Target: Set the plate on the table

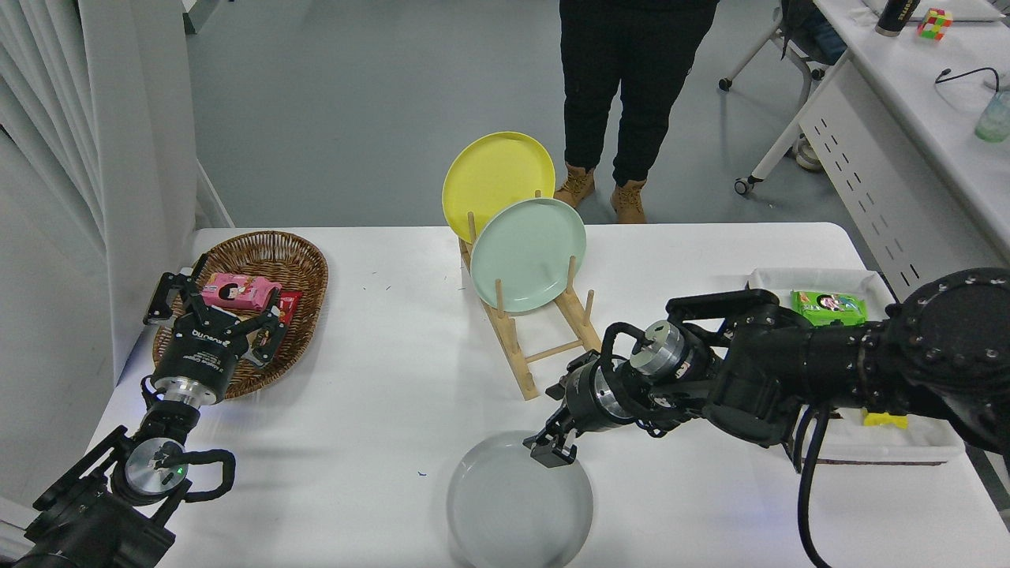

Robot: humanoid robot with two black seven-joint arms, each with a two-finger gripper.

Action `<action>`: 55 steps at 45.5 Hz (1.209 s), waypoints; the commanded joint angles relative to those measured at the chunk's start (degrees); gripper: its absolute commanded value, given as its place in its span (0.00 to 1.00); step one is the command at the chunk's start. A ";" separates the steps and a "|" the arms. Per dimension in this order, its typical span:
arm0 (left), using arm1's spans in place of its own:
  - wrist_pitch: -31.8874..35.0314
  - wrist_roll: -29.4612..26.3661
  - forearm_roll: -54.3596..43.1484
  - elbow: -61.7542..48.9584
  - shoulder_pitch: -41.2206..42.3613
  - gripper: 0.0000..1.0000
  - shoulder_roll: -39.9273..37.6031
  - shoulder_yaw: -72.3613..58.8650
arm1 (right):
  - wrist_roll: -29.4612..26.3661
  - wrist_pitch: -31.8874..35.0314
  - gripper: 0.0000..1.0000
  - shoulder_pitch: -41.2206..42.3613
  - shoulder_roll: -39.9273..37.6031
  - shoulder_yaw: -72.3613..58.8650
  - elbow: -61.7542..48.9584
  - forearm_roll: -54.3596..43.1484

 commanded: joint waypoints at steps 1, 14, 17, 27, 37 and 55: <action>0.02 0.00 0.00 0.04 0.00 0.98 0.00 0.00 | 0.02 2.60 1.00 0.39 -0.31 3.77 0.12 -9.76; 0.10 0.00 0.00 -0.04 0.00 0.98 0.00 0.00 | 0.02 5.14 1.00 -2.16 -1.54 12.20 0.30 -32.96; 0.10 0.00 0.00 0.04 0.00 0.98 0.00 0.00 | 0.02 6.46 1.00 -3.56 -1.71 14.84 0.30 -38.67; 0.19 0.00 0.00 0.04 0.00 0.98 0.00 0.00 | 0.37 14.10 1.00 -10.41 -3.12 27.93 -0.23 -62.83; 0.19 0.00 0.00 0.04 0.00 0.98 0.00 0.00 | 0.46 21.83 1.00 -18.94 -2.86 44.89 -5.15 -78.94; 0.28 0.00 0.00 -0.04 0.00 0.98 0.00 0.00 | 0.46 43.28 1.00 -25.19 -3.03 65.20 -15.69 -80.00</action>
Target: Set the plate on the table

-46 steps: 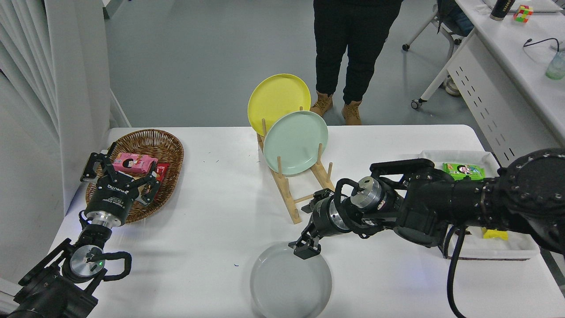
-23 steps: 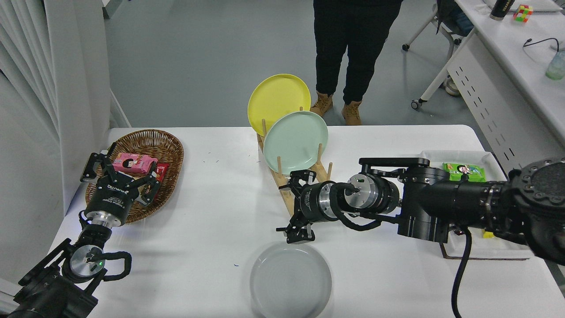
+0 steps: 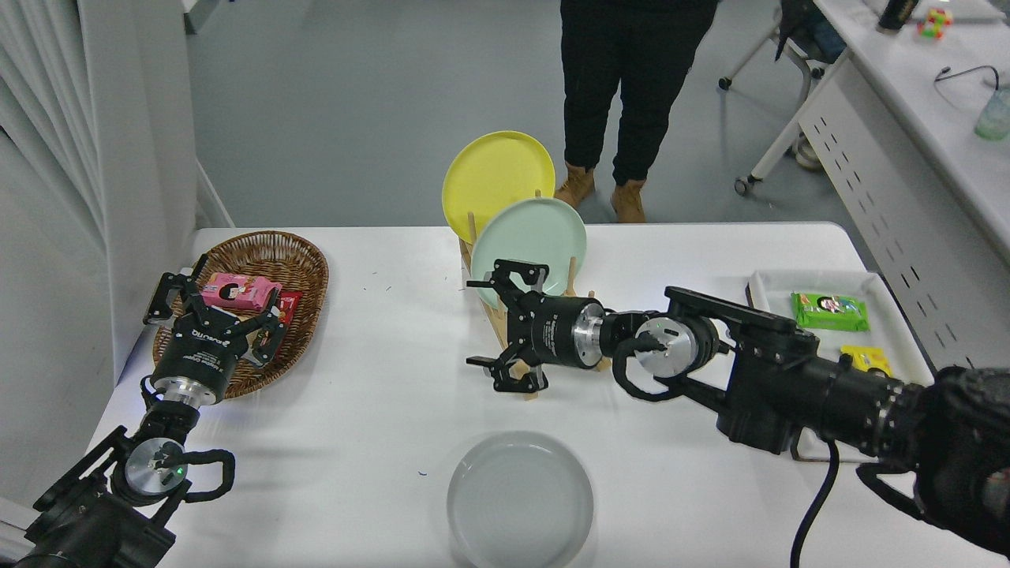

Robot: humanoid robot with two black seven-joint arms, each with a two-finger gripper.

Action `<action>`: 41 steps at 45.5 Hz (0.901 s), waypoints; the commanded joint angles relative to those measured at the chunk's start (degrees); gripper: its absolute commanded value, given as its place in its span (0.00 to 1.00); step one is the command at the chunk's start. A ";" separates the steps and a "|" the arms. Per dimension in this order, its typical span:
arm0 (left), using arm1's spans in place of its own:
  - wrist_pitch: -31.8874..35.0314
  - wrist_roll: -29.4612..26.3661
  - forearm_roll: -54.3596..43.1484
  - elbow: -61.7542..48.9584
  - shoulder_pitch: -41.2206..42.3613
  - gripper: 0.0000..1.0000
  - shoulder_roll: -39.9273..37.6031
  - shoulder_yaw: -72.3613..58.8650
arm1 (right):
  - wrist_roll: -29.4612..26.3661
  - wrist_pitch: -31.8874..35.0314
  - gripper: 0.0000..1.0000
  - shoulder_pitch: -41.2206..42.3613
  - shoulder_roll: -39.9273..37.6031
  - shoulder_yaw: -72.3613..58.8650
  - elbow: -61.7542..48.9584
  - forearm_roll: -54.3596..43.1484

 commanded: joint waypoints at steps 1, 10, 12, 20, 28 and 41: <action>0.07 0.00 0.00 0.02 0.00 0.98 0.00 0.00 | 0.03 12.44 1.00 -3.98 -0.09 13.58 -6.38 -2.93; 0.07 0.00 0.00 0.02 0.00 0.98 0.00 0.00 | 0.03 18.15 1.00 -6.70 -0.18 24.57 -9.19 -3.02; 0.07 0.00 0.00 0.02 0.00 0.98 0.00 0.00 | 0.03 19.21 1.00 -7.41 -0.18 26.25 -9.37 -3.02; 0.07 0.00 0.00 0.02 0.00 0.98 0.00 0.00 | 0.03 20.45 1.00 -9.34 -1.50 31.52 -10.95 -5.12; 0.07 0.00 0.00 -0.07 0.00 0.98 0.00 0.00 | 0.11 20.45 1.00 -10.84 -4.92 33.46 -12.97 -5.83; 0.07 0.00 0.00 0.02 0.00 0.98 0.00 0.00 | 0.55 20.45 1.00 -10.22 -5.37 37.15 -22.82 -5.83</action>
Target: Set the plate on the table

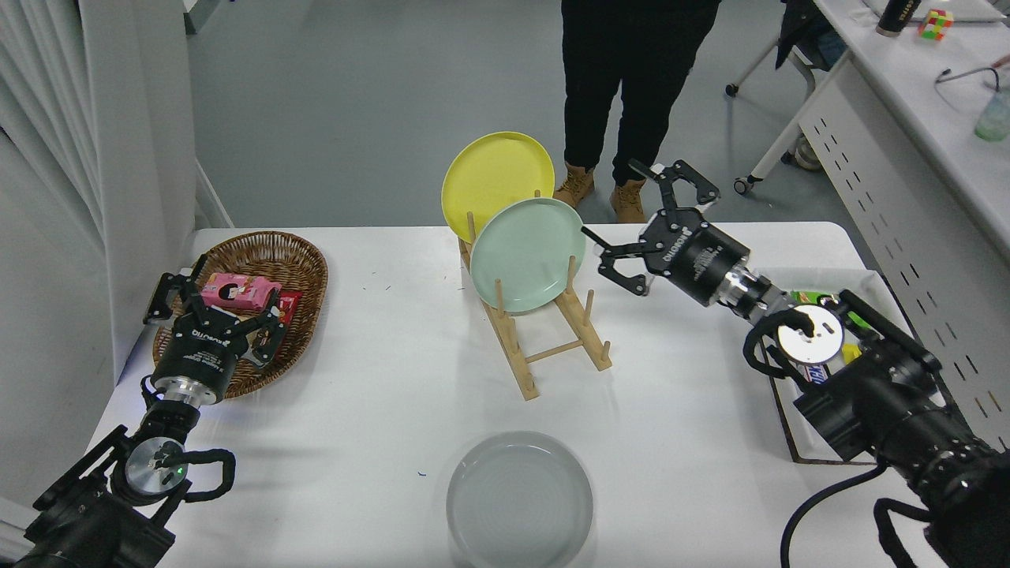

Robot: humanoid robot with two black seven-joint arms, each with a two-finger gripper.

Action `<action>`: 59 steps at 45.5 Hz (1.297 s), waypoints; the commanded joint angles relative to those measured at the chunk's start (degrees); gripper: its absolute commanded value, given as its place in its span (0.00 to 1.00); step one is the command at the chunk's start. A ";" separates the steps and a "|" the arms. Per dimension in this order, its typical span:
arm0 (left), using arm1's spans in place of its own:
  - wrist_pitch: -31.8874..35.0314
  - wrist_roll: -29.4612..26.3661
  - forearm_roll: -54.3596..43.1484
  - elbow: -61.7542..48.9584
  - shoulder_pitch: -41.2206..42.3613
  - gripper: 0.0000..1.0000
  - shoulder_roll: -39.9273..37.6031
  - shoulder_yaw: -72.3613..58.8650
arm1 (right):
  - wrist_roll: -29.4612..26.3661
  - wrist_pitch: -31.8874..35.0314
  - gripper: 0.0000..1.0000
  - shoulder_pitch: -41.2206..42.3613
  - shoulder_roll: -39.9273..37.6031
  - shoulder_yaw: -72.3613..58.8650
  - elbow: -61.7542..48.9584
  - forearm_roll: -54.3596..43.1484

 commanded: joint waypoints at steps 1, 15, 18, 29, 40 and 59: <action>0.00 0.00 0.00 0.02 0.00 0.98 0.00 0.00 | 0.30 0.49 1.00 -0.23 -0.96 3.49 -6.41 -0.34; 0.00 0.00 0.00 -0.07 0.00 0.98 0.00 0.00 | 1.26 0.05 1.00 -0.93 -0.78 7.97 -12.74 -0.34; 0.00 0.00 0.00 -0.06 0.00 0.98 0.00 0.00 | 2.23 -0.04 1.00 -0.93 -0.87 7.80 -14.32 -0.34; 0.00 0.00 0.00 0.02 0.00 0.98 0.00 0.00 | 6.01 -0.22 1.00 -0.93 0.10 7.53 -16.08 0.35; 0.00 0.00 0.00 0.02 0.00 0.98 0.00 0.00 | 6.63 -0.22 1.00 -0.75 -0.16 5.95 -16.87 0.62; 0.00 0.00 0.00 -0.07 0.00 0.98 0.00 0.00 | 6.63 -0.31 1.00 -0.49 -0.16 1.64 -20.04 0.53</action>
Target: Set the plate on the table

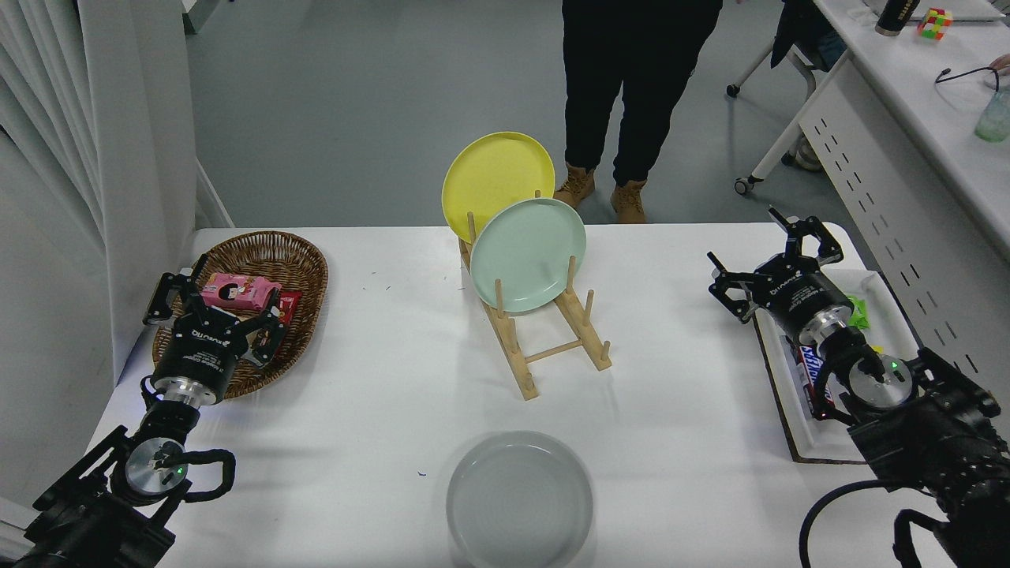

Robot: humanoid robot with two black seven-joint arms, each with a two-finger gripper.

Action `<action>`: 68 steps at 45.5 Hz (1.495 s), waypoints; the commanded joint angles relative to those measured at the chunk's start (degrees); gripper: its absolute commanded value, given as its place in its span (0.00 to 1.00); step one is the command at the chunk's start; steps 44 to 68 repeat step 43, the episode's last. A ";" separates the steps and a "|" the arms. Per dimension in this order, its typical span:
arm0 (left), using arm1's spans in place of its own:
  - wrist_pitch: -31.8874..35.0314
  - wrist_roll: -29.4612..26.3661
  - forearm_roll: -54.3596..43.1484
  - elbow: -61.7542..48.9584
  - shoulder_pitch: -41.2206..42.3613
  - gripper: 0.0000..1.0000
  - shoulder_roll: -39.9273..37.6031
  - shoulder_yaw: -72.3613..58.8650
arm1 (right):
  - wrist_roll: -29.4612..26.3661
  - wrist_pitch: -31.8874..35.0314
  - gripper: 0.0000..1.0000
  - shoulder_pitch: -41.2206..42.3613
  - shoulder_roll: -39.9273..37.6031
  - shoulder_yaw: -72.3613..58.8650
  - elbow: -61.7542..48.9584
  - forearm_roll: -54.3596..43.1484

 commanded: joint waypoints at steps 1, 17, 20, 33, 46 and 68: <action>0.00 0.00 0.00 -0.06 0.00 0.98 0.00 0.00 | 0.08 -0.03 1.00 0.15 -0.07 -1.73 -0.95 0.00; 0.00 0.00 0.00 -0.06 0.00 0.98 0.00 0.00 | 0.17 -0.20 1.00 0.07 -0.07 -5.95 -1.30 -0.53; 0.00 0.00 0.00 0.02 0.00 0.98 0.00 0.00 | 0.17 -0.64 1.00 0.15 -0.07 -7.26 -2.01 -0.79; 0.00 0.00 0.00 0.02 0.00 0.98 0.00 0.00 | 0.17 -5.12 1.00 1.03 0.11 -13.16 -2.45 -0.79; 0.00 0.00 0.00 -0.06 0.00 0.98 0.00 0.00 | 0.17 -5.12 1.00 1.12 0.28 -13.16 -2.45 -0.79; 0.00 0.00 0.00 -0.06 0.00 0.98 0.00 0.00 | 0.17 -5.12 1.00 1.12 0.28 -13.16 -2.45 -0.79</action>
